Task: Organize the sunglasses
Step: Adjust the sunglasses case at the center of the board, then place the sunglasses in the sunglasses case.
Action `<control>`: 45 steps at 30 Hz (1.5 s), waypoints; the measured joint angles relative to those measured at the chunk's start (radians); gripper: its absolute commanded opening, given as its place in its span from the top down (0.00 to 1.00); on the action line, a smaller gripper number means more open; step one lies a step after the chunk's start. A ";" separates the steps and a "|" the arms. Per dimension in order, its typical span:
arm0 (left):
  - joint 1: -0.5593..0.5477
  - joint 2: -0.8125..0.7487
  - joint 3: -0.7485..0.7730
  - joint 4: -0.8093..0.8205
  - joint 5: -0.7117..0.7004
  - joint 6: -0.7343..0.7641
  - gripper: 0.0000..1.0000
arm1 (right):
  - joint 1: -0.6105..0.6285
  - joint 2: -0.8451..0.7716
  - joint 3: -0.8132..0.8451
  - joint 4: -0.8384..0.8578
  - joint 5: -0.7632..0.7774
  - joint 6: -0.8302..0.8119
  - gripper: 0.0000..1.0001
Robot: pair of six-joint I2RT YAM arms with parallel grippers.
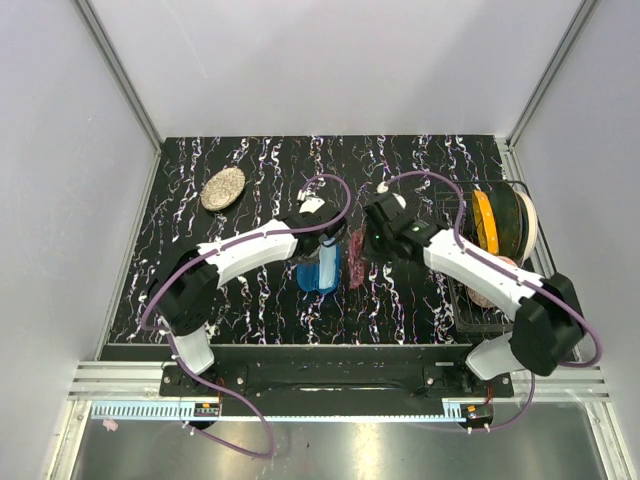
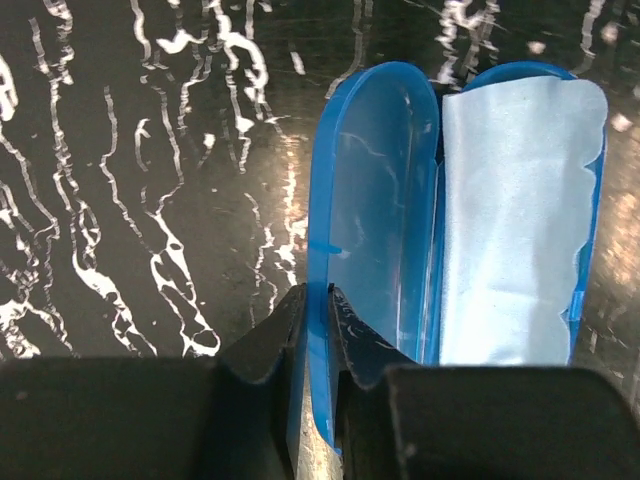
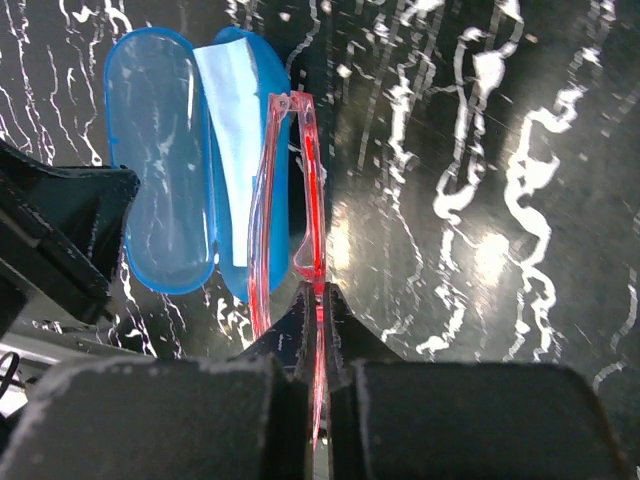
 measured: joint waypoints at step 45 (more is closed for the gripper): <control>-0.001 0.047 -0.025 0.068 -0.041 -0.058 0.71 | 0.060 0.147 -0.127 0.409 -0.008 0.026 1.00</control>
